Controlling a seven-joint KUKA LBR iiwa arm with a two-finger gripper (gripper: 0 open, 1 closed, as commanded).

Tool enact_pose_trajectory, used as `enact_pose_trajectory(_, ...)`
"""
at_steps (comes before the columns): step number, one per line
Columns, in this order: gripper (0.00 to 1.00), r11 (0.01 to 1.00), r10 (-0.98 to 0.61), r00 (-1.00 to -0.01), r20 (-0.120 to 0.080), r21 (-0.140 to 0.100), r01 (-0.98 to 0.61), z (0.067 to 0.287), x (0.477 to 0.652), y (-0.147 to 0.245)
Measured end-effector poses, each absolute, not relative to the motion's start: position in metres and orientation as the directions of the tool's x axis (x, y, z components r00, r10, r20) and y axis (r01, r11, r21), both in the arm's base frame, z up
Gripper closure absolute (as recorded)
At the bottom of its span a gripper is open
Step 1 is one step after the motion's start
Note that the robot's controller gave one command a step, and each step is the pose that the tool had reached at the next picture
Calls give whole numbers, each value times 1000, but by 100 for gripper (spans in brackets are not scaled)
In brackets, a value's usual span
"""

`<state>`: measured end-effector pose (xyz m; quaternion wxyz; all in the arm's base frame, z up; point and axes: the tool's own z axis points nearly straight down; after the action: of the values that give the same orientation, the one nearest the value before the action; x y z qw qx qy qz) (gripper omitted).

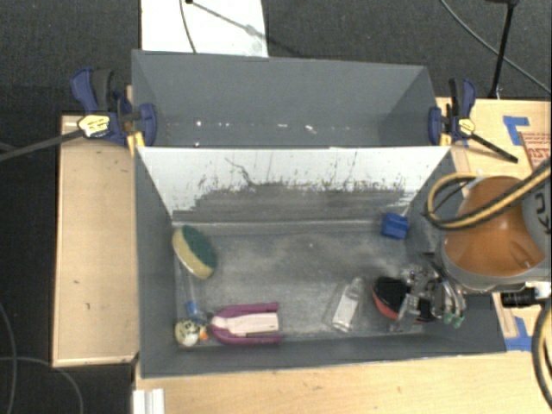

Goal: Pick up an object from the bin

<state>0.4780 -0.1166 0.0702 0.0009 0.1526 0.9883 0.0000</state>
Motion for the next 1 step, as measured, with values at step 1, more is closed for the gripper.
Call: enact_pose_trajectory(1,100,953,301,-953,-4,1,301,99,479,-117)
